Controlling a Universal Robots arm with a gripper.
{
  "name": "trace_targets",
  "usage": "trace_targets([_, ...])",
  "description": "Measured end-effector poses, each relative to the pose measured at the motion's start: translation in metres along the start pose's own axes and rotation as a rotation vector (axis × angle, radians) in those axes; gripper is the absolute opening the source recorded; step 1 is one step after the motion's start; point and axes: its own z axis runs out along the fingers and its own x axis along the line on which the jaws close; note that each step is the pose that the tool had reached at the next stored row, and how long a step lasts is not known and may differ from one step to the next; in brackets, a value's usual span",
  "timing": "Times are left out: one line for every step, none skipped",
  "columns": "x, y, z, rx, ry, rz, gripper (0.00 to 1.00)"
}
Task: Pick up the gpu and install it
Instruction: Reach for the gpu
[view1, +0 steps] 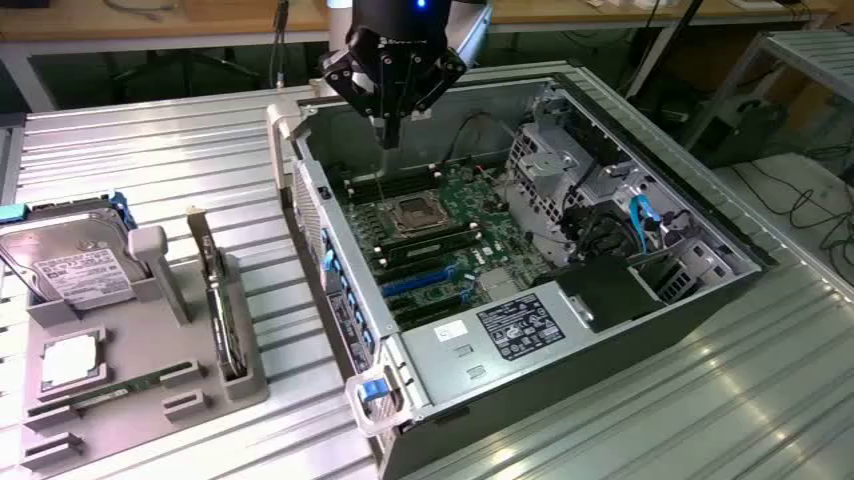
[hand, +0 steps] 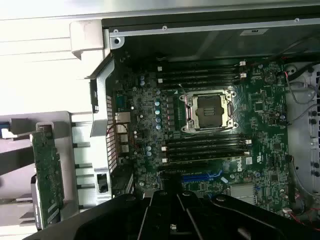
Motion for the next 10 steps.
trace_targets([0.0,0.0,0.0,0.0,-0.0001,0.0,0.11])
trace_targets([0.0,0.0,0.0,-0.0001,-0.0001,0.0,0.11])
trace_targets([0.0004,0.0,0.0,0.0,-0.0001,0.0,0.11])
trace_targets([0.0006,0.0,0.0,0.0,-0.0001,0.0,0.11])
trace_targets([0.0007,-0.0001,0.0,0.0,0.0,0.0,0.11])
trace_targets([0.0009,-0.0001,0.0,0.0,0.0,0.0,0.11])
trace_targets([0.0014,-0.0001,0.0,0.0,0.0,0.0,0.11])
trace_targets([0.0019,-0.0001,0.0,-0.0001,-0.0001,0.0,0.11])
trace_targets([0.0021,-0.0002,0.0,0.0,-0.0001,0.0,0.11])
trace_targets([0.0024,-0.0002,-0.0001,0.0,0.0,0.0,0.11])
